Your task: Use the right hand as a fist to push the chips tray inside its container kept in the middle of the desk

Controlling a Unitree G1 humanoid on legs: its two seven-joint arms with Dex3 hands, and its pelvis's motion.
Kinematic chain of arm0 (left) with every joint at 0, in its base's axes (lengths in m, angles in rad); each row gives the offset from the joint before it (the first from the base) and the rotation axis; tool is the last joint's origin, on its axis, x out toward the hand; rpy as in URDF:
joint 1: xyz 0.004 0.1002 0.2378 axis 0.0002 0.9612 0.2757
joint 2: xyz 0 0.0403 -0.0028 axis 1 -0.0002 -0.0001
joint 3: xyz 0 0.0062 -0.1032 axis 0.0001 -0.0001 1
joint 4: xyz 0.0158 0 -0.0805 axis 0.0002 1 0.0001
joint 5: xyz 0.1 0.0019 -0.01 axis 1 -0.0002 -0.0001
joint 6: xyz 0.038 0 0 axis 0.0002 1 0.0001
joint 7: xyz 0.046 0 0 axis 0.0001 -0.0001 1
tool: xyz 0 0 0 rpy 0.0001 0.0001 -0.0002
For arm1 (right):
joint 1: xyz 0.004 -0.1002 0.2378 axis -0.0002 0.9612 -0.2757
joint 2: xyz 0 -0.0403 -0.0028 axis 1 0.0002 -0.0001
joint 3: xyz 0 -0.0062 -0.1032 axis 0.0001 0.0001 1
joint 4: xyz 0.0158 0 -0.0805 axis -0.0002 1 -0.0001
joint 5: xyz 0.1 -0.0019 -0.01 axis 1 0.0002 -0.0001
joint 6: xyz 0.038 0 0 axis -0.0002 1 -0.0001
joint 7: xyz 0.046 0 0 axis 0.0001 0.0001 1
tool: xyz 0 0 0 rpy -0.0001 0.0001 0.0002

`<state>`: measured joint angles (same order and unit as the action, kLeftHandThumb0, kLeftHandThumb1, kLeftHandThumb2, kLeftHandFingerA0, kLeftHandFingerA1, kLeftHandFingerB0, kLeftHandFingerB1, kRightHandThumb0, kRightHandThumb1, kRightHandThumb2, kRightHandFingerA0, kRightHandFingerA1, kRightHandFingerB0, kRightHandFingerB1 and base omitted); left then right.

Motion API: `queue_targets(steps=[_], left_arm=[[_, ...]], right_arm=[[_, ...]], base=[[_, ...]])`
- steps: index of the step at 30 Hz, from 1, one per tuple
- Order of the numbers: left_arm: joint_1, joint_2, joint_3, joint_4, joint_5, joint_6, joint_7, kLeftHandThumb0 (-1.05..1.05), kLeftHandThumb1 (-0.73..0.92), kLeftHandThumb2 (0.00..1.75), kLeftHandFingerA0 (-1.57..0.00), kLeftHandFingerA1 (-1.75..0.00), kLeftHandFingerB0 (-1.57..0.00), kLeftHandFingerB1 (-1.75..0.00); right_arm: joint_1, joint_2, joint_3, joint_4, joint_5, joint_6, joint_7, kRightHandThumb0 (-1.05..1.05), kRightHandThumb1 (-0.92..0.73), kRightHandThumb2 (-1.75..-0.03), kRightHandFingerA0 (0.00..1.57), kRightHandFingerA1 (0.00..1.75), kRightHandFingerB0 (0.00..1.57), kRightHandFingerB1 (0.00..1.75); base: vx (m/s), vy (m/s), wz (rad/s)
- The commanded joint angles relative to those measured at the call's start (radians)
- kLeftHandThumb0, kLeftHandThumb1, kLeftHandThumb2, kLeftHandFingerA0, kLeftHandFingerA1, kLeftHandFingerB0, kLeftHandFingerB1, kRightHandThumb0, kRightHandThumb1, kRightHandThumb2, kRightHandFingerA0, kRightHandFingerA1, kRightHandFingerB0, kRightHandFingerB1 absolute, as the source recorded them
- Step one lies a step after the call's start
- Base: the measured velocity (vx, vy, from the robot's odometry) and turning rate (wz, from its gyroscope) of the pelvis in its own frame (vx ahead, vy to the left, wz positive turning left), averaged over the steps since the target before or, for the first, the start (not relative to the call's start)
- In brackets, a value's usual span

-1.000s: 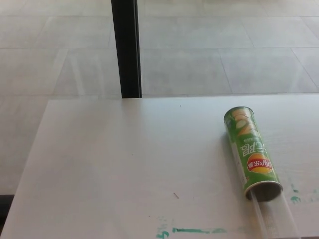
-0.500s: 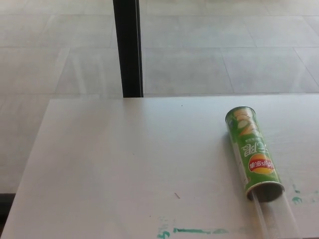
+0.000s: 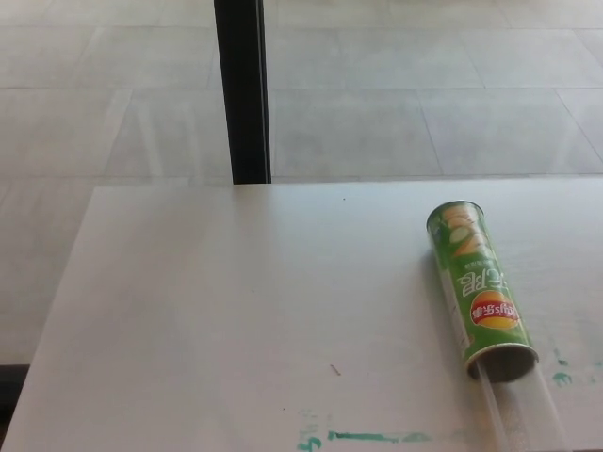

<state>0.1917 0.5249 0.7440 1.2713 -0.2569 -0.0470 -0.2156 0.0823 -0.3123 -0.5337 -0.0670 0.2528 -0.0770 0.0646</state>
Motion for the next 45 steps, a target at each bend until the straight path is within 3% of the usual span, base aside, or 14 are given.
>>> queue_targets(steps=[1,2,3,16,22,24,25,31,32,33,35,42,44,45], left_arm=[[0.015,0.069,-0.051,0.032,0.031,-0.053,0.018,-1.05,0.75,0.84,-0.60,-1.36,-0.31,-1.07],[0.015,0.070,-0.051,0.033,0.028,-0.048,0.013,-0.84,0.35,1.20,-0.76,-1.18,-0.03,-0.74],[0.013,0.071,-0.049,0.033,0.025,-0.043,0.014,-1.05,0.73,0.86,-0.58,-1.36,-0.33,-1.10],[0.022,0.072,-0.081,0.029,0.037,-0.060,0.011,-1.05,0.76,0.86,-0.58,-1.33,-0.32,-1.06],[0.026,0.076,-0.076,0.029,0.017,-0.049,0.010,-0.96,0.31,1.21,-0.92,-1.30,-0.09,-0.80],[0.030,0.078,-0.090,0.030,0.028,-0.052,0.010,-1.05,0.72,0.87,-0.63,-1.36,-0.40,-1.10],[0.031,0.078,-0.090,0.031,0.024,-0.053,0.006,-0.93,0.33,1.22,-0.89,-1.28,-0.08,-0.78],[0.034,0.078,-0.136,0.047,0.056,-0.070,0.027,-1.05,0.76,0.85,-0.61,-1.29,-0.36,-1.05],[0.034,0.077,-0.132,0.045,0.047,-0.067,0.026,-0.81,0.33,1.19,-0.78,-1.15,-0.03,-0.71],[0.028,0.077,-0.122,0.045,0.035,-0.050,0.034,-1.05,0.71,0.86,-0.62,-1.29,-0.35,-1.04],[0.023,0.078,-0.126,0.045,0.035,-0.046,0.042,-0.98,0.35,1.24,-0.97,-1.30,-0.17,-0.80],[0.031,0.078,-0.137,0.039,0.034,-0.052,0.036,-1.05,0.69,0.87,-0.65,-1.30,-0.44,-1.06],[0.028,0.079,-0.146,0.041,0.043,-0.055,0.048,-0.95,0.41,1.26,-1.17,-1.40,-0.34,-0.89],[0.027,0.082,-0.151,0.041,0.047,-0.055,0.049,-1.05,0.65,0.96,-0.72,-1.38,-0.54,-1.15]], right_arm=[[0.311,-0.275,0.238,-0.519,0.035,0.042,0.449,-0.68,-0.81,-0.64,0.76,0.74,0.53,0.43],[0.340,-0.342,0.225,-0.549,0.007,0.060,0.489,-0.65,-0.80,-0.64,0.79,0.69,0.55,0.44],[0.351,-0.369,0.220,-0.563,0.003,0.074,0.503,-0.64,-0.78,-0.63,0.80,0.66,0.56,0.45],[0.524,-0.627,0.198,-0.745,-0.095,0.150,0.612,-0.52,-0.71,-0.59,0.72,0.59,0.51,0.43],[0.569,-0.665,0.221,-0.798,-0.129,0.186,0.586,-0.57,-0.58,-0.91,0.66,0.70,0.46,0.56],[0.570,-0.656,0.244,-0.793,-0.124,0.179,0.567,-0.55,-0.57,-0.90,0.67,0.72,0.48,0.58],[0.574,-0.637,0.294,-0.766,-0.156,0.143,0.547,-0.54,-0.73,-0.62,0.74,0.68,0.54,0.46],[0.579,-0.650,0.415,-0.697,-0.495,0.105,0.442,-0.60,-0.78,-0.63,0.78,0.60,0.55,0.44],[0.576,-0.623,0.441,-0.673,-0.567,0.093,0.392,-0.61,-0.77,-0.63,0.79,0.61,0.58,0.46],[0.561,-0.593,0.471,-0.617,-0.617,0.060,0.335,-0.56,-0.76,-0.63,0.79,0.71,0.62,0.50],[0.544,-0.576,0.494,-0.567,-0.679,0.035,0.281,-0.53,-0.63,-1.02,0.82,0.85,0.56,0.64],[0.470,-0.599,0.550,-0.393,-0.862,-0.017,0.129,-0.62,-0.83,-0.65,0.81,0.67,0.64,0.48],[0.455,-0.600,0.564,-0.366,-0.873,0.014,0.123,-0.66,-0.87,-0.66,0.80,0.69,0.62,0.46],[0.447,-0.604,0.573,-0.355,-0.884,0.017,0.121,-0.67,-0.88,-0.66,0.80,0.70,0.62,0.46]], base=[[0.00,0.000,0.00],[0.00,0.000,0.00],[0.00,0.000,0.00],[0.00,0.000,0.00],[0.00,0.000,0.00],[0.00,0.000,0.00],[0.00,0.000,0.00],[0.00,0.000,0.00],[0.00,0.000,0.00],[0.00,0.000,0.00],[0.00,0.000,0.00],[0.00,0.000,0.00],[0.00,0.000,0.00],[0.00,0.000,0.00]])
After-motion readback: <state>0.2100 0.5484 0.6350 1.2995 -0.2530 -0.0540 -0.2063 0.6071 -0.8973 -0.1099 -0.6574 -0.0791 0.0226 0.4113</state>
